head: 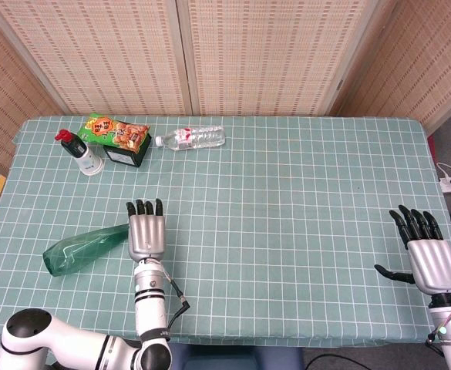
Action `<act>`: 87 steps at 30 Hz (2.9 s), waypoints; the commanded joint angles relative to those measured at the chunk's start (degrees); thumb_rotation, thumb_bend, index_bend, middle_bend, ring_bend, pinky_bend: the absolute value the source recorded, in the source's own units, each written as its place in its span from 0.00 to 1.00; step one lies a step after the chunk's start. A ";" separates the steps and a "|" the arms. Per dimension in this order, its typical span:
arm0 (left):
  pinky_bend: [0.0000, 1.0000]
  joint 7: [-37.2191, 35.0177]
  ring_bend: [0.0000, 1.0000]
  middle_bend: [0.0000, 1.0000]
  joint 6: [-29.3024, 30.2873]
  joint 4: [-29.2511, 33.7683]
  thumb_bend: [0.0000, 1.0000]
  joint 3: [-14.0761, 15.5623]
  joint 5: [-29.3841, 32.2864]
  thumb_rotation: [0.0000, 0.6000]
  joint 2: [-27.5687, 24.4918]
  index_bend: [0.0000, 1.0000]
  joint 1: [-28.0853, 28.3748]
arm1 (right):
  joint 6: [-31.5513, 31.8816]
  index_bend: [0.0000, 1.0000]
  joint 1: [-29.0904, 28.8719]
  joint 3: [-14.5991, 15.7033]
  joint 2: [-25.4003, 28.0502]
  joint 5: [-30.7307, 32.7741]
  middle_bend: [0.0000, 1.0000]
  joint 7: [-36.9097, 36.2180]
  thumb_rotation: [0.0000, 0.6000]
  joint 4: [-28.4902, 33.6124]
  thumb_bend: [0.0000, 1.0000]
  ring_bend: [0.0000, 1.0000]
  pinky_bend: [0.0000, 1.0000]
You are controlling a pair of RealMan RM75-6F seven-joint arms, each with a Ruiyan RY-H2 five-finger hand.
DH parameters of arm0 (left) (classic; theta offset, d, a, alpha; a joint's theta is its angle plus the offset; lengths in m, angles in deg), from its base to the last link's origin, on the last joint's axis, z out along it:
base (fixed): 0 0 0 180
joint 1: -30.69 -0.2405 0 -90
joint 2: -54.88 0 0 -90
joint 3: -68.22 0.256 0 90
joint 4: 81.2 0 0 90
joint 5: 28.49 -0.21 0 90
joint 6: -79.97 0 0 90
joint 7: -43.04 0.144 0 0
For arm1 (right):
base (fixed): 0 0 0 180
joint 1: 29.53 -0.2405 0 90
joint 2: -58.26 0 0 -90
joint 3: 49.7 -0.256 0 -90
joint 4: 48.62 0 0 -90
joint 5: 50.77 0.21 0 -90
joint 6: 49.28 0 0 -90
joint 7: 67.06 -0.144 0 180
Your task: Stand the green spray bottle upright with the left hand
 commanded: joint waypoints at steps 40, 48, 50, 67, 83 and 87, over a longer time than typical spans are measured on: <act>0.15 -8.78 0.16 0.23 -13.54 -17.76 0.24 5.42 10.18 1.00 -4.74 0.15 -5.72 | -0.81 0.00 -0.62 -0.41 0.52 1.01 0.00 -0.86 1.00 0.58 0.00 0.00 0.00; 0.17 -8.60 0.17 0.24 -15.77 -20.94 0.24 4.81 10.95 1.00 -2.03 0.16 -3.90 | -1.17 0.00 -0.87 -0.66 0.73 1.51 0.00 -1.21 1.00 0.64 0.00 0.00 0.00; 0.18 -8.68 0.18 0.25 -16.49 -22.40 0.24 4.80 11.23 1.00 -1.50 0.16 -3.73 | -1.35 0.00 -0.91 -0.71 0.83 1.75 0.00 -1.40 1.00 0.66 0.00 0.00 0.00; 0.38 -24.04 0.41 0.49 -24.37 -33.17 0.28 7.52 1.59 1.00 0.23 0.40 -6.89 | -2.64 0.00 -1.34 -0.61 1.59 2.21 0.00 -3.19 1.00 0.85 0.00 0.00 0.00; 0.46 -26.02 0.51 0.60 -18.69 -21.20 0.29 3.13 -5.93 1.00 -6.65 0.50 -7.08 | -2.08 0.00 -1.08 -0.46 1.67 1.94 0.00 -3.72 1.00 0.56 0.00 0.00 0.00; 0.48 -33.51 0.53 0.63 -16.73 -13.09 0.29 1.20 -13.06 1.00 -12.00 0.52 -8.52 | -2.01 0.00 -1.07 -0.43 1.65 1.85 0.00 -3.78 1.00 0.45 0.00 0.00 0.00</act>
